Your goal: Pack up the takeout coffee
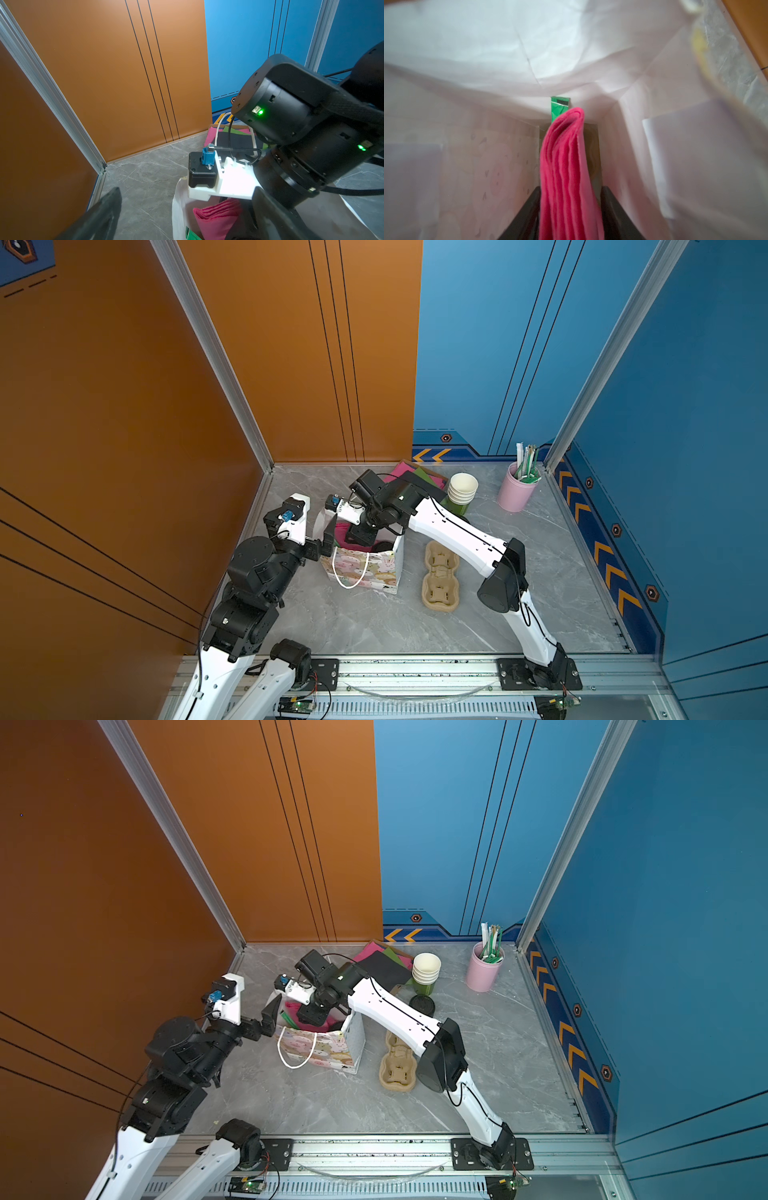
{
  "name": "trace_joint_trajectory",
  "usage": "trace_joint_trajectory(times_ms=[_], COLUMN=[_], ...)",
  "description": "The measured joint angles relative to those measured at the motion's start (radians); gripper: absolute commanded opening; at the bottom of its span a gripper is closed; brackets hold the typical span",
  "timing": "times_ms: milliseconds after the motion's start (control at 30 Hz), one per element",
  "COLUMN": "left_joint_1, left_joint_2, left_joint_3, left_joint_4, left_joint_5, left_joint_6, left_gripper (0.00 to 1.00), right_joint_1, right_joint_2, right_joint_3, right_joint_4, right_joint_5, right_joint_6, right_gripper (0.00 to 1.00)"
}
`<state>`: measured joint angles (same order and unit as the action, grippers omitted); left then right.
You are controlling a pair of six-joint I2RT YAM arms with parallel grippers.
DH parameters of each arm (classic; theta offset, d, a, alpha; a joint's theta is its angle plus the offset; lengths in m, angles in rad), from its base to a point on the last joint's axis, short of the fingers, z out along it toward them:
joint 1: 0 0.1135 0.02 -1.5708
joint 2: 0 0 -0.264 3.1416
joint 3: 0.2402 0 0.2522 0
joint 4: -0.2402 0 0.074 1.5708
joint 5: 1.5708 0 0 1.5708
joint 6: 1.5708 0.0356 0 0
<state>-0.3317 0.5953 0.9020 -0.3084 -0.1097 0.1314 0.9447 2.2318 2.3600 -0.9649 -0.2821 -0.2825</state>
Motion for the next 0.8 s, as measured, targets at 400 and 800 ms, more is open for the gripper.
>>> trace_joint_trajectory(times_ms=[400, 800], left_joint_1=[0.024, 0.175], left_joint_2=[0.002, 0.059], left_joint_3=[0.002, 0.009], left_joint_4=[-0.002, -0.024], left_joint_5=[-0.068, -0.115], left_joint_6=[-0.019, -0.080], left_gripper=[0.98, 0.98], right_joint_1=[-0.030, -0.389], right_joint_2=[-0.333, -0.916], right_joint_3=[0.022, -0.754], right_joint_4=[0.064, 0.550], right_joint_5=[0.013, 0.056], right_joint_6=[0.025, 0.252], right_gripper=[0.79, 0.97])
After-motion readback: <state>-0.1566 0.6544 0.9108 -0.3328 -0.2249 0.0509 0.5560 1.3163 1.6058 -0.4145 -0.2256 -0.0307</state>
